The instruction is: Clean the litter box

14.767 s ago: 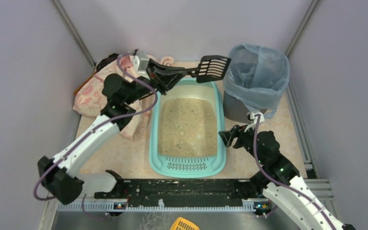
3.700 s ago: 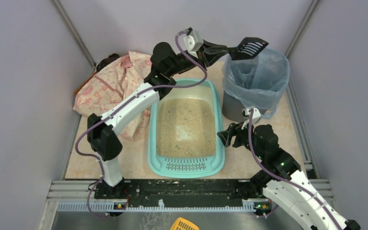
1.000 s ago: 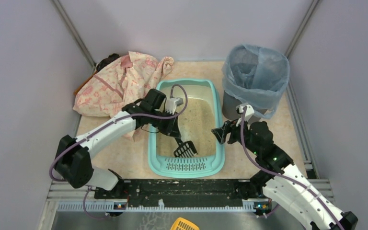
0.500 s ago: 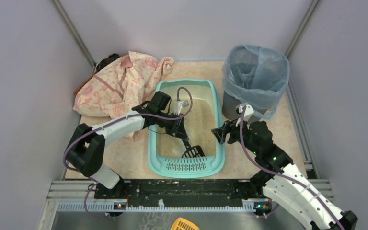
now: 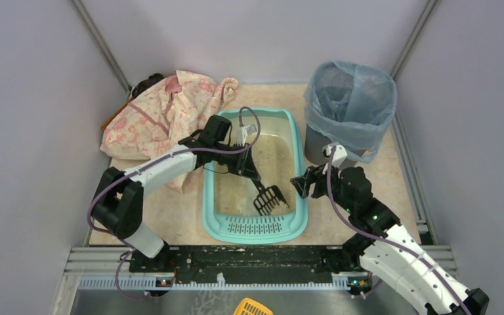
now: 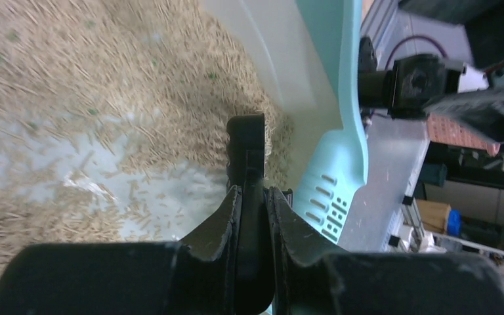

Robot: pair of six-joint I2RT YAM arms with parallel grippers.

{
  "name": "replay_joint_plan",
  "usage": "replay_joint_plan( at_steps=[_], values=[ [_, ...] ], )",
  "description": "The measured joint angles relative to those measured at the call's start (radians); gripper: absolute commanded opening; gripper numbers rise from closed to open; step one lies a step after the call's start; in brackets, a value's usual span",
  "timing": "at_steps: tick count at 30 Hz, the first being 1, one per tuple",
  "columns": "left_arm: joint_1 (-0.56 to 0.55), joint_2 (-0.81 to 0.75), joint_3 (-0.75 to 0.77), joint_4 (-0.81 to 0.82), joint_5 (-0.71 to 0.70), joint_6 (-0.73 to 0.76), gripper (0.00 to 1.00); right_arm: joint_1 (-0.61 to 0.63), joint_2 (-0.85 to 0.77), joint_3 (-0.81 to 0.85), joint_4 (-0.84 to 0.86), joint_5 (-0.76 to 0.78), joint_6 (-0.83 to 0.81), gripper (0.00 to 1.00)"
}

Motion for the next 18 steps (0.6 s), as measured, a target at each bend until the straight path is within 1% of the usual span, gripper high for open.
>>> replay_joint_plan(
  at_steps=[8, 18],
  values=[
    [0.074, 0.015, 0.130, -0.007, -0.052, 0.001, 0.00, 0.000, 0.002, -0.002, -0.002, 0.000, 0.001, 0.67],
    [0.196, 0.024, 0.140, -0.026, -0.056, -0.003, 0.00, 0.000, 0.006, -0.002, -0.002, 0.007, 0.001, 0.67]
  ],
)
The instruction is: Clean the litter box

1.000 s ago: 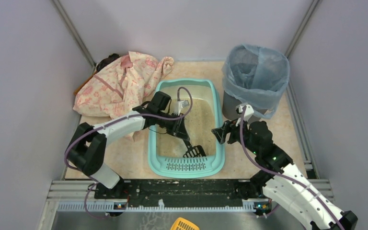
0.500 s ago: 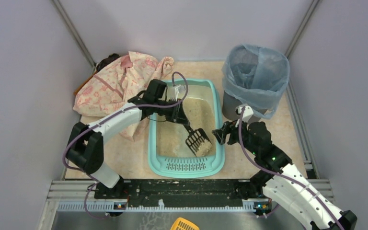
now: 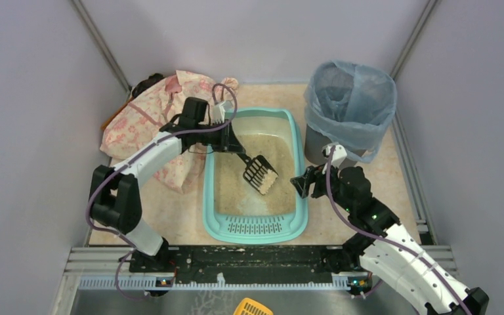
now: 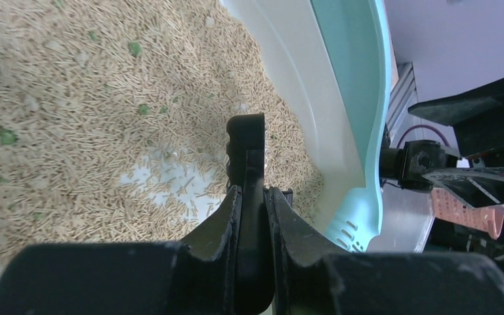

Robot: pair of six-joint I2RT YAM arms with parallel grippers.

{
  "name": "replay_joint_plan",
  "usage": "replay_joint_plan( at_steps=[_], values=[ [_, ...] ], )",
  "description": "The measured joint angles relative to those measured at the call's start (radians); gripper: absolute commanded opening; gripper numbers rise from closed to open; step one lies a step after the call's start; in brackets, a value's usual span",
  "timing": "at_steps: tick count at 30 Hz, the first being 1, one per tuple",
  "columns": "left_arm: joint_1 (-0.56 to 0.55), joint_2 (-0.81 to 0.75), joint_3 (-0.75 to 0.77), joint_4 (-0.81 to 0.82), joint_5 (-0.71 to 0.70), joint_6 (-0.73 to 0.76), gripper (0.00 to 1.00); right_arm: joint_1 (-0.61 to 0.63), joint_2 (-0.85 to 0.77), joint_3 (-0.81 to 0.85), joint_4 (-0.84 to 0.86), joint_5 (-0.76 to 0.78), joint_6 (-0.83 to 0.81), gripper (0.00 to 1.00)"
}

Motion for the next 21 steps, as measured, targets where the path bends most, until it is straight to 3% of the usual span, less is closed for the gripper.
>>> replay_joint_plan(
  at_steps=[8, 15, 21],
  values=[
    [0.069, -0.072, -0.055, 0.077, -0.016, -0.079, 0.00, 0.000, 0.010, 0.000, 0.000, 0.000, 0.000, 0.67],
    [0.072, -0.112, -0.072, 0.098, -0.120, -0.114, 0.00, 0.000, 0.010, 0.000, 0.000, 0.000, 0.000, 0.67],
    [0.085, -0.126, -0.143, 0.167, -0.123, -0.184, 0.00, 0.000, 0.015, 0.000, 0.000, 0.000, 0.000, 0.67]
  ],
)
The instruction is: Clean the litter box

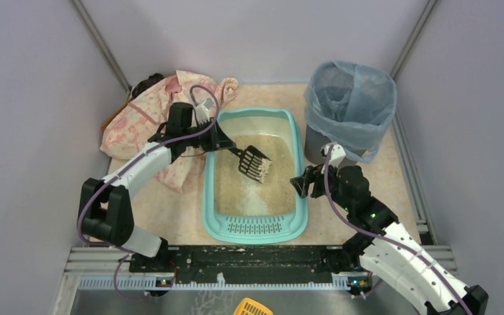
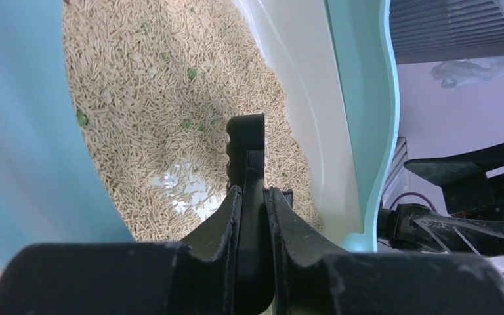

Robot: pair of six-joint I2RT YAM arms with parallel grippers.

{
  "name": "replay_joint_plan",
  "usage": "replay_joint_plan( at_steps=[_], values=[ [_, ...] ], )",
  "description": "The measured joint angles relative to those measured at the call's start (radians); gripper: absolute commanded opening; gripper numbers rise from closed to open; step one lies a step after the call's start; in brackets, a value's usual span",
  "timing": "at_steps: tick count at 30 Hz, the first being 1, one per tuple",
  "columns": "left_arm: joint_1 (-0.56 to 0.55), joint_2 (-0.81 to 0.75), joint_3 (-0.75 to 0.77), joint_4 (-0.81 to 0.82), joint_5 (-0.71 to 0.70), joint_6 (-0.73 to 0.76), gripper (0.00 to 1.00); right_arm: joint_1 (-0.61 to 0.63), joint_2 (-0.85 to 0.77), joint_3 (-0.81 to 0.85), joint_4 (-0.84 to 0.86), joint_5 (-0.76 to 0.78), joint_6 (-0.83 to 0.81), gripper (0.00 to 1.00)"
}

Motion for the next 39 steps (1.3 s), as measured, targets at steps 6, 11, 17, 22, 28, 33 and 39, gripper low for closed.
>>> replay_joint_plan(
  at_steps=[6, 11, 17, 22, 28, 33, 39],
  values=[
    [0.026, -0.013, -0.036, 0.045, 0.013, -0.074, 0.00, 0.000, 0.000, 0.000, 0.000, 0.000, 0.000, 0.67],
    [0.045, -0.051, -0.036, 0.073, 0.010, -0.105, 0.00, 0.000, -0.002, 0.000, 0.000, 0.000, 0.000, 0.67],
    [0.049, -0.092, -0.036, 0.064, -0.073, -0.124, 0.00, 0.000, -0.002, 0.000, 0.000, 0.000, 0.000, 0.67],
    [0.050, -0.129, -0.018, -0.010, -0.199, -0.122, 0.00, 0.000, -0.007, 0.000, 0.000, 0.000, 0.000, 0.67],
    [0.049, -0.151, -0.005, -0.072, -0.345, -0.118, 0.00, 0.000, -0.009, 0.000, 0.000, 0.000, 0.000, 0.67],
    [0.025, -0.148, 0.016, -0.110, -0.443, -0.098, 0.00, 0.000, -0.009, 0.000, 0.000, 0.000, 0.000, 0.67],
    [-0.038, -0.114, 0.131, -0.195, -0.594, -0.033, 0.00, 0.000, -0.009, 0.000, 0.000, 0.000, 0.000, 0.67]
  ],
)
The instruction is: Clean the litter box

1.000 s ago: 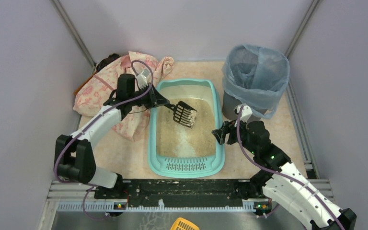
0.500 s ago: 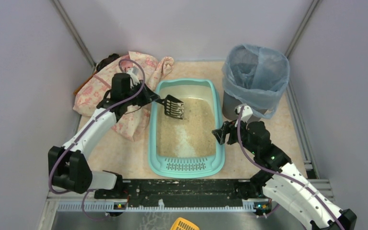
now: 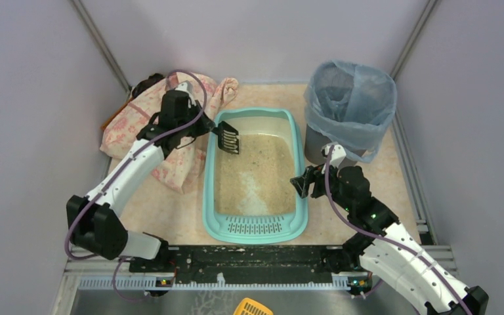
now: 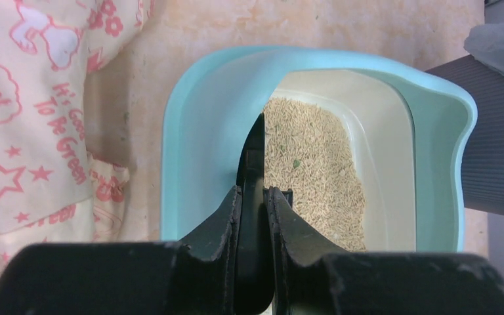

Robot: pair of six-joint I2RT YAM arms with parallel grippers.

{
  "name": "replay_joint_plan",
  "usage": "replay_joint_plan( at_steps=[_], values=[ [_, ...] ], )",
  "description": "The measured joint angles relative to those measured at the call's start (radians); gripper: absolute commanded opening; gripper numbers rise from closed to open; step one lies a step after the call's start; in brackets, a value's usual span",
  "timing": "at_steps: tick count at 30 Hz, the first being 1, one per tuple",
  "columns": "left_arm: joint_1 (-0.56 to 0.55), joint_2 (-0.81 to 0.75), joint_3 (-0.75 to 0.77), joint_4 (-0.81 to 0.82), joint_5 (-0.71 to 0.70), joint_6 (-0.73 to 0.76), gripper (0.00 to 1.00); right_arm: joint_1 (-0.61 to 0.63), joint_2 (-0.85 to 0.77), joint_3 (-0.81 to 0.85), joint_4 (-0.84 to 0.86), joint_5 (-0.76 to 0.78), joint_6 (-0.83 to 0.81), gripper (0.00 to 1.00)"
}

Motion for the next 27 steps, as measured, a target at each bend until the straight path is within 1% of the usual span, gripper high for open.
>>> replay_joint_plan(
  at_steps=[3, 7, 14, 18, 27],
  values=[
    [-0.014, 0.030, 0.043, -0.013, -0.034, 0.021, 0.00, 0.000, 0.000, 0.000, 0.000, 0.000, 0.000, 0.67],
    [-0.035, 0.069, 0.048, -0.034, -0.052, 0.030, 0.00, 0.000, -0.002, 0.000, 0.000, 0.000, 0.000, 0.67],
    [-0.116, 0.150, 0.090, -0.062, -0.071, 0.045, 0.00, 0.000, -0.013, 0.000, -0.004, 0.000, 0.000, 0.67],
    [-0.138, 0.179, 0.111, -0.061, -0.067, 0.045, 0.00, 0.000, -0.013, 0.000, -0.004, 0.000, 0.000, 0.67],
    [-0.138, 0.217, 0.109, -0.027, -0.015, 0.039, 0.00, 0.000, -0.020, 0.000, -0.004, 0.000, 0.000, 0.67]
  ],
)
